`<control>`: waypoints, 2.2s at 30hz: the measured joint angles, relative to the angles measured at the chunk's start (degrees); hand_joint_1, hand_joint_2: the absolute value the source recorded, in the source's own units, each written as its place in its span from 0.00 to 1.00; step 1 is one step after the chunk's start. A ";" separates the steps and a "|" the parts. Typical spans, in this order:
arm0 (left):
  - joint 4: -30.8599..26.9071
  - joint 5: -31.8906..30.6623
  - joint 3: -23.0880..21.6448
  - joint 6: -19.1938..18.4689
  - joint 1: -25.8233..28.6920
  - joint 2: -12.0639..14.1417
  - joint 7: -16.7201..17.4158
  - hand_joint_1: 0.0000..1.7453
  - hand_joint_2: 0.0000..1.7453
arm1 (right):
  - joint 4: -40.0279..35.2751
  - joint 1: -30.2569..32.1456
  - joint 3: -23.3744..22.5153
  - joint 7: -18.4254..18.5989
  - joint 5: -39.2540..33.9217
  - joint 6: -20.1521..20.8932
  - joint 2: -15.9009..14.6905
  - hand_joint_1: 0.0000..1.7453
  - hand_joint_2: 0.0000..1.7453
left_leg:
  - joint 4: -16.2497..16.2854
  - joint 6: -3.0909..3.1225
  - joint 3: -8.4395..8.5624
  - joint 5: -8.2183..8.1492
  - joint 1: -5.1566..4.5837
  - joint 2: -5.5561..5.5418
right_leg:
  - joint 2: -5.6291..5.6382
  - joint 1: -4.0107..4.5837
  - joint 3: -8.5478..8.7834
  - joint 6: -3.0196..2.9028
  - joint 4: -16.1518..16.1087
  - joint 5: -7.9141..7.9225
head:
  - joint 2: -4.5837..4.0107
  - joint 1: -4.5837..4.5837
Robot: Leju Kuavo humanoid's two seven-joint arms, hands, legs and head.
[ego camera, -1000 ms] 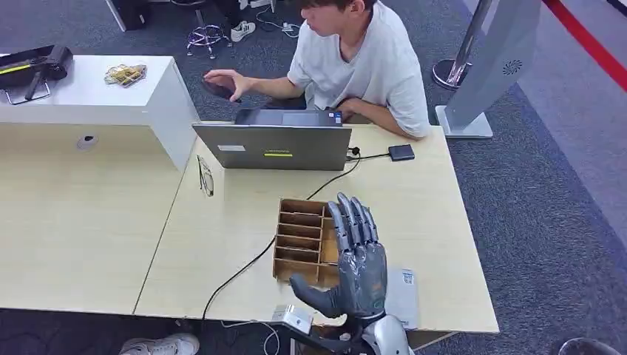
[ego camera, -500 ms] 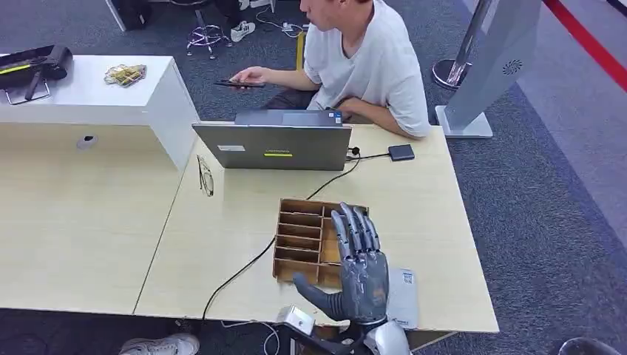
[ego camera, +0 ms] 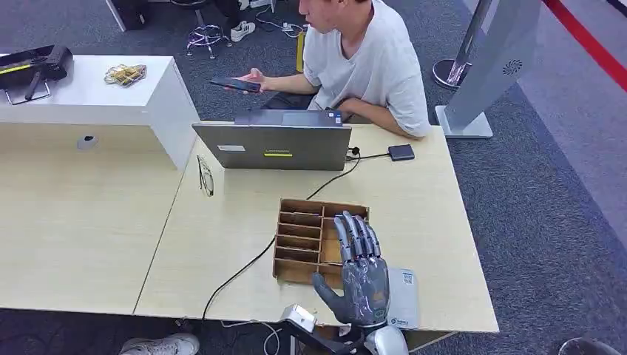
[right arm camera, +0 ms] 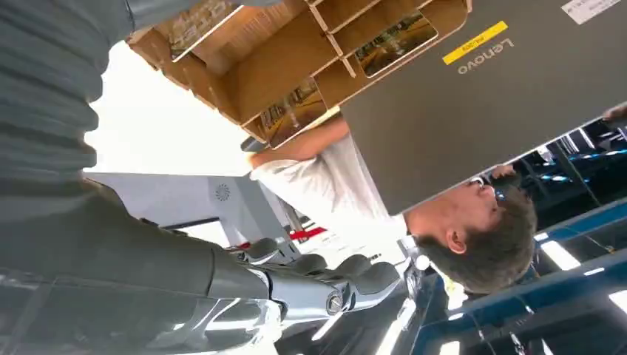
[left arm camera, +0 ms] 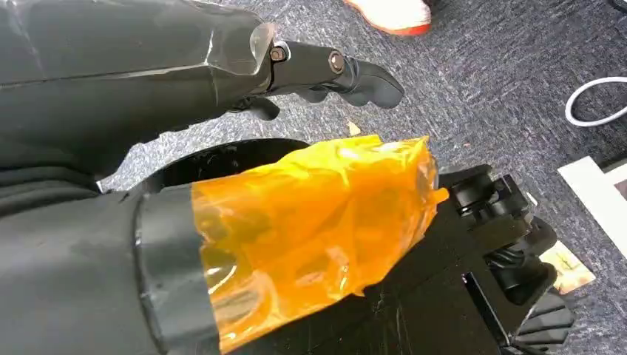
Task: Pass the card to the sensor for recognition and then transmit it.
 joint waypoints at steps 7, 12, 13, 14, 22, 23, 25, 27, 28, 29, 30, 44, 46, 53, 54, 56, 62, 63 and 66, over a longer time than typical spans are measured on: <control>0.00 -0.48 -0.02 -0.02 0.00 0.00 0.00 0.00 0.00 | 0.24 -0.13 0.09 0.81 -0.46 0.00 0.00 0.00 1.00 | 0.00 0.00 -0.01 0.00 0.00 0.00 | 0.00 0.00 0.01 0.00 0.00 0.00 | 0.00 0.02; 0.00 -1.12 -0.02 -0.24 -0.02 0.02 0.04 0.00 0.00 | 0.24 -0.72 0.15 1.14 -0.11 0.09 0.04 0.00 1.00 | 0.00 0.00 -0.01 0.00 0.00 -0.01 | 0.00 0.00 0.01 0.00 0.00 0.00 | 0.00 0.00; 0.00 -1.18 -0.02 -0.24 -0.01 0.02 0.04 0.00 0.00 | 0.24 -0.85 0.17 1.14 -0.09 0.11 0.11 0.00 1.00 | 0.00 0.00 -0.01 0.00 0.00 -0.01 | -0.01 0.00 0.01 0.00 0.00 0.00 | 0.00 0.00; 0.00 -1.25 -0.02 -0.24 -0.01 0.02 0.04 0.00 0.00 | 0.24 -1.00 0.20 1.14 -0.07 0.15 0.18 0.00 1.00 | 0.00 0.00 -0.01 0.00 0.00 -0.01 | -0.01 0.00 0.01 0.00 0.00 0.00 | 0.00 0.00; 0.00 -1.97 -0.02 -0.44 -0.04 0.02 0.04 0.00 0.00 | 0.53 -2.60 0.33 1.14 0.52 0.85 1.03 0.00 1.00 | 0.00 0.00 -0.01 0.00 0.00 -0.01 | -0.01 0.00 0.02 0.00 0.00 0.00 | 0.00 0.00; 0.00 -2.01 -0.02 -0.48 -0.04 0.02 0.04 0.00 0.00 | 0.55 -2.70 0.33 1.16 0.65 1.05 1.09 0.00 1.00 | 0.00 0.00 -0.01 0.00 0.00 -0.01 | -0.01 0.00 0.02 0.00 0.01 0.00 | 0.00 0.00; 0.00 -2.12 -0.02 -0.61 -0.05 0.04 0.07 0.00 0.00 | 0.79 -2.95 0.35 1.58 1.29 1.53 1.20 0.00 1.00 | 0.00 0.00 -0.01 0.00 0.00 -0.01 | -0.01 0.00 0.02 0.00 0.01 0.00 | 0.00 0.00; 0.00 -2.27 -0.04 -0.72 -0.06 0.04 0.24 0.00 0.00 | 1.07 -3.20 0.37 1.99 2.07 2.25 1.29 0.00 1.00 | 0.00 0.00 -0.01 0.00 0.00 -0.01 | -0.01 0.00 0.02 0.00 0.00 0.00 | 0.00 0.00; 0.00 -2.36 -0.04 -0.83 -0.06 0.04 0.37 0.00 0.00 | 1.23 -3.38 0.42 2.27 2.49 2.54 1.31 0.00 1.00 | 0.00 0.00 -0.01 0.00 0.00 -0.01 | -0.01 0.00 0.02 0.00 0.00 0.00 | 0.00 0.00; 0.00 -2.45 -0.04 -0.89 -0.06 0.04 0.46 0.00 0.00 | 1.40 -3.54 0.46 2.32 2.79 2.82 1.31 0.00 1.00 | 0.00 0.00 -0.01 0.00 0.00 -0.01 | -0.01 0.00 0.02 0.00 0.00 0.00 | 0.00 0.00; 0.00 -2.58 -0.07 -1.00 -0.06 0.04 0.57 0.00 0.00 | 1.55 -3.73 0.48 2.47 2.97 3.06 1.31 0.00 1.00 | 0.00 0.00 -0.01 0.00 0.00 -0.01 | -0.01 0.00 0.02 0.00 0.00 0.00 | 0.00 0.00; 0.00 -3.45 -0.46 -1.49 -0.15 0.20 1.01 0.00 0.00 | 4.24 -7.44 0.55 5.33 4.87 7.30 1.29 0.00 1.00 | 0.00 0.00 -0.01 0.00 0.00 -0.01 | 0.00 0.00 0.01 0.00 0.01 0.00 | 0.00 0.00; 0.00 -3.74 -0.66 -1.64 -0.20 0.22 1.03 0.00 0.00 | 4.55 -8.25 0.50 5.75 5.22 8.18 1.29 0.00 1.00 | 0.00 0.00 -0.01 0.00 0.00 -0.01 | 0.00 0.00 0.01 0.00 0.01 0.00 | 0.00 0.00; 0.00 -4.17 -1.27 -2.14 -0.44 0.37 1.55 0.00 0.00 | 6.43 -10.81 0.04 6.56 5.79 9.60 1.22 0.00 1.00 | 0.01 0.00 0.00 0.01 0.00 -0.01 | 0.00 0.00 0.01 0.00 0.01 0.01 | 0.00 0.00; 0.00 -4.20 -1.29 -2.14 -0.46 0.37 1.64 0.00 0.00 | 6.60 -11.03 -0.09 6.71 5.79 9.66 1.22 0.00 1.00 | 0.01 0.00 -0.01 0.01 0.00 -0.02 | -0.01 0.00 0.01 0.00 0.01 0.01 | 0.00 0.00; 0.00 -4.26 -1.36 -2.14 -0.53 0.39 1.94 0.00 0.00 | 6.93 -11.47 -0.26 6.97 5.79 9.99 1.20 0.00 1.00 | 0.01 0.00 -0.01 0.01 0.00 -0.01 | 0.00 0.00 0.01 0.00 0.01 0.01 | 0.00 0.00; 0.00 -4.37 -1.46 -2.21 -0.66 0.39 2.01 0.00 0.00 | 7.43 -11.98 -1.07 7.39 6.10 10.93 1.11 0.00 1.00 | 0.01 0.00 -0.01 0.00 0.00 -0.01 | -0.01 0.00 0.01 0.00 0.01 0.01 | 0.00 0.00; 0.00 -4.39 -1.46 -2.25 -0.67 0.39 2.01 0.00 0.00 | 7.59 -12.07 -1.18 7.39 6.14 11.08 1.03 0.00 1.00 | 0.01 0.00 -0.01 0.00 0.00 -0.01 | -0.01 0.00 0.01 0.00 0.01 0.01 | 0.00 0.00; 0.00 -4.55 -1.49 -2.25 -0.69 0.39 2.03 0.00 0.00 | 8.00 -12.29 -1.53 7.72 6.16 11.43 0.96 0.00 1.00 | 0.01 0.00 -0.01 0.01 0.00 -0.02 | -0.01 0.00 0.01 0.00 0.01 0.01 | 0.00 0.00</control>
